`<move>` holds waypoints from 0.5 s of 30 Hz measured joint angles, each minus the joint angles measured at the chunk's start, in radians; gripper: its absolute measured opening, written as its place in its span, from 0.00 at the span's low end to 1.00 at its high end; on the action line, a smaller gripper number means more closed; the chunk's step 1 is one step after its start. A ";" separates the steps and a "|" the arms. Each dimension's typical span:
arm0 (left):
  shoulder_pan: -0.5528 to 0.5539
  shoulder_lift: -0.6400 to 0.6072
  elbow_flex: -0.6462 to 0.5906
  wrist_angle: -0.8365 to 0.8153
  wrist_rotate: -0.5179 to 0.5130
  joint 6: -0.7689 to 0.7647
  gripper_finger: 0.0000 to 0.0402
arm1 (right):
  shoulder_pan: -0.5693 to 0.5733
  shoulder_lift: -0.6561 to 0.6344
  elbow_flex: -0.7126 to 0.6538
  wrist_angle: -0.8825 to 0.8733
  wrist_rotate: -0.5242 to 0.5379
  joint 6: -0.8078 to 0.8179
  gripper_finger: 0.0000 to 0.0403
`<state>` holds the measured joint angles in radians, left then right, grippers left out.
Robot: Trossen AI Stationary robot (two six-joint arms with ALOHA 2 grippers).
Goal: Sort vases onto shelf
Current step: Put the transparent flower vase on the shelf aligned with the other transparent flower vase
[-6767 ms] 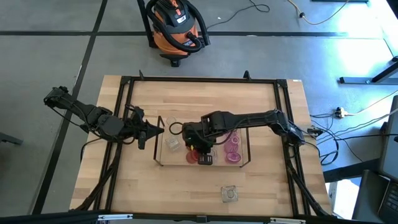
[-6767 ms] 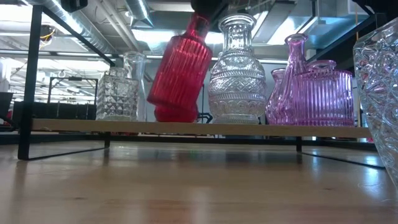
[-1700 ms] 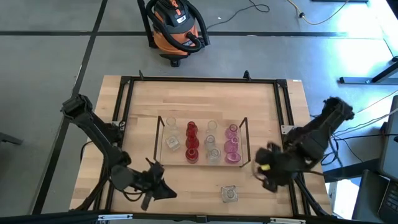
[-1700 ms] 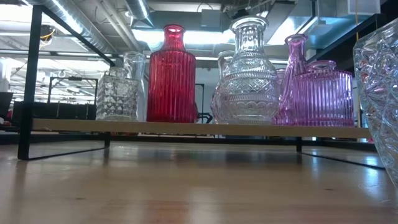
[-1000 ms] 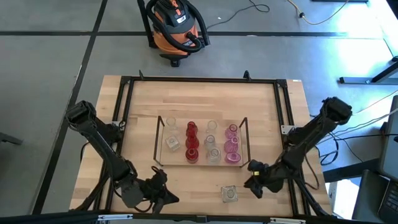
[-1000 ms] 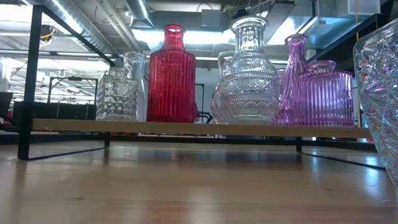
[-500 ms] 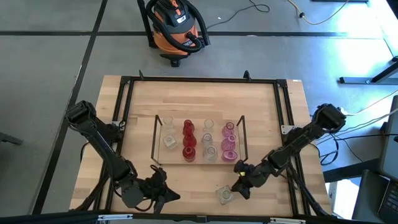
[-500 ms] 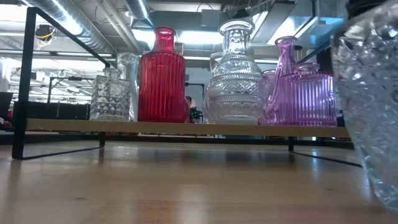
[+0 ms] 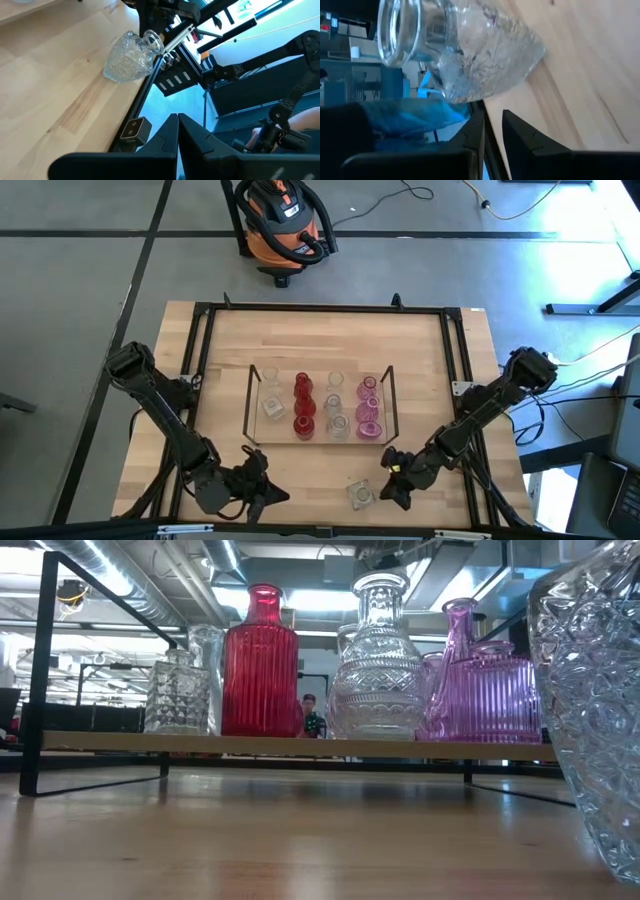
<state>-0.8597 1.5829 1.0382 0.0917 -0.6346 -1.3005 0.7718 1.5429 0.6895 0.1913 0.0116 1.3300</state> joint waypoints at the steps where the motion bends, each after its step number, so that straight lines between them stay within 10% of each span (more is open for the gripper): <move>1: 0.000 0.000 0.000 -0.001 0.000 0.001 0.00 | 0.000 0.000 0.000 0.000 0.007 -0.001 0.13; 15: 0.000 -0.001 0.000 -0.002 -0.003 -0.003 0.00 | -0.066 0.000 0.051 0.014 0.052 -0.041 0.13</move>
<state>-0.8597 1.5818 1.0382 0.0895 -0.6376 -1.3037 0.7059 1.5425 0.7401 0.2057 0.0638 1.2892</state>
